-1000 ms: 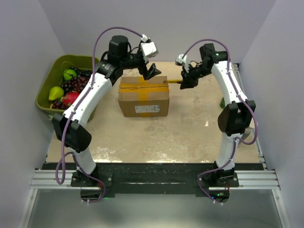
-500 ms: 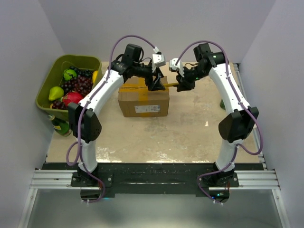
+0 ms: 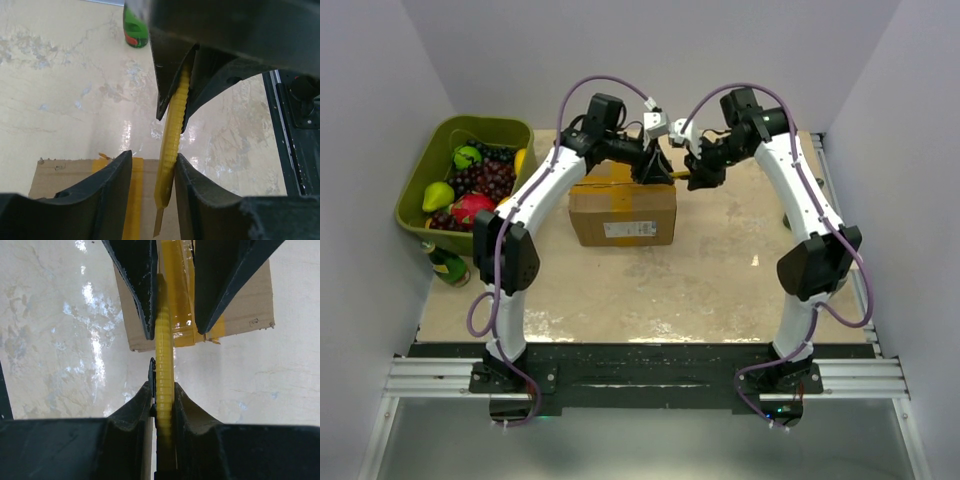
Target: Unpack the express box
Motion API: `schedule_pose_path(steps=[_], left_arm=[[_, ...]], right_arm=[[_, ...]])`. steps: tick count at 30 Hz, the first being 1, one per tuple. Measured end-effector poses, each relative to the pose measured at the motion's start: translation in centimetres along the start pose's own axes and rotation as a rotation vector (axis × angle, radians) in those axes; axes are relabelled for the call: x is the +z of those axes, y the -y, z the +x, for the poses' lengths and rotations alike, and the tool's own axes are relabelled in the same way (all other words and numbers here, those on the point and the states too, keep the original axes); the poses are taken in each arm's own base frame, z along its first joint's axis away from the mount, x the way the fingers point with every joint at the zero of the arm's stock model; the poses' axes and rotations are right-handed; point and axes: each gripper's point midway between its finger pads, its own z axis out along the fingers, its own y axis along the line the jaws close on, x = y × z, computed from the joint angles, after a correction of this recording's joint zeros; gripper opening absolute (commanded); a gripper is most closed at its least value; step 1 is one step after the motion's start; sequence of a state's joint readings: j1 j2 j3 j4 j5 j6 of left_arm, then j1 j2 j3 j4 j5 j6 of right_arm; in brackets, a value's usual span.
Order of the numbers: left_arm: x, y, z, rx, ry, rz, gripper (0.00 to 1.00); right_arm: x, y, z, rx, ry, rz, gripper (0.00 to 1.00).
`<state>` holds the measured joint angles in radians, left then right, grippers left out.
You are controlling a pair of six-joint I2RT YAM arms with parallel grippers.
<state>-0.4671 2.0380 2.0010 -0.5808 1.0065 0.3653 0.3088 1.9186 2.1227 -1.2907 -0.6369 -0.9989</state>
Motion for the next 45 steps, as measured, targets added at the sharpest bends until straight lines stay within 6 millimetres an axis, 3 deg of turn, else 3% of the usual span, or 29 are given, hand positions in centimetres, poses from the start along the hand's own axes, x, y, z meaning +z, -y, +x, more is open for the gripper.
schedule_pose_path(steps=[2, 3, 5, 7, 8, 11, 13, 16, 17, 19, 21, 24, 27, 31, 35, 39, 45], left_arm=[[0.1, 0.0, -0.1, 0.003, 0.007, 0.006, 0.35], [0.0, 0.0, -0.1, 0.004, 0.008, 0.006, 0.26], [0.0, -0.1, 0.0, 0.005, 0.013, 0.009, 0.20], [0.0, -0.1, 0.1, 0.008, 0.021, 0.018, 0.04], [0.0, -0.1, 0.2, 0.010, 0.026, 0.024, 0.00], [0.4, 0.2, 0.5, 0.039, 0.054, 0.055, 0.00], [0.7, 0.2, 0.8, 0.022, 0.072, 0.064, 0.00], [0.7, 0.0, 1.1, -0.042, 0.107, 0.070, 0.00], [0.7, -0.4, 1.2, -0.068, 0.128, 0.063, 0.00], [0.3, -1.0, 1.5, -0.154, 0.165, 0.057, 0.00], [-0.7, -1.8, 2.0, -0.246, 0.219, 0.043, 0.00], [-2.8, -3.2, 2.2, -0.359, 0.283, 0.017, 0.00], [-4.9, -4.3, 0.5, -0.382, 0.352, 0.000, 0.00], [-5.3, -3.8, -2.2, -0.354, 0.402, 0.029, 0.00], [-4.4, -2.7, -3.9, -0.329, 0.419, 0.079, 0.00], [-3.2, -2.1, -3.8, -0.340, 0.411, 0.116, 0.00], [-2.3, -2.2, -3.0, -0.360, 0.398, 0.132, 0.00]], right_arm=[[-0.1, 0.1, -0.1, 0.020, -0.001, 0.005, 0.00], [-0.1, 0.3, -0.2, 0.027, 0.002, 0.009, 0.00], [-0.2, 0.5, -0.4, 0.040, 0.005, 0.016, 0.00], [-0.1, 0.6, -0.5, 0.049, 0.005, 0.020, 0.00], [-0.1, 0.6, -0.5, 0.055, 0.004, 0.019, 0.00], [0.0, 0.4, 0.0, 0.073, -0.007, 0.004, 0.06], [0.2, 0.3, 0.3, 0.098, -0.015, -0.004, 0.32], [0.1, 1.1, 0.0, 0.180, 0.012, 0.000, 0.88], [-0.1, 1.7, -0.7, 0.216, 0.056, 0.005, 0.99], [-0.9, 3.1, -2.6, 0.322, 0.195, 0.003, 0.99], [-3.0, 5.8, -3.7, 0.490, 0.384, 0.018, 0.99], [-6.4, 9.4, -2.7, 0.687, 0.606, 0.052, 0.99], [-7.8, 10.7, -1.5, 0.796, 0.727, 0.034, 0.99], [-6.0, 9.6, -4.1, 0.786, 0.788, -0.062, 0.96], [-4.6, 7.9, -7.4, 0.739, 0.823, -0.141, 0.91], [-4.5, 6.5, -10.0, 0.661, 0.853, -0.195, 0.83], [-4.5, 6.0, -10.7, 0.650, 0.861, -0.214, 0.77]])
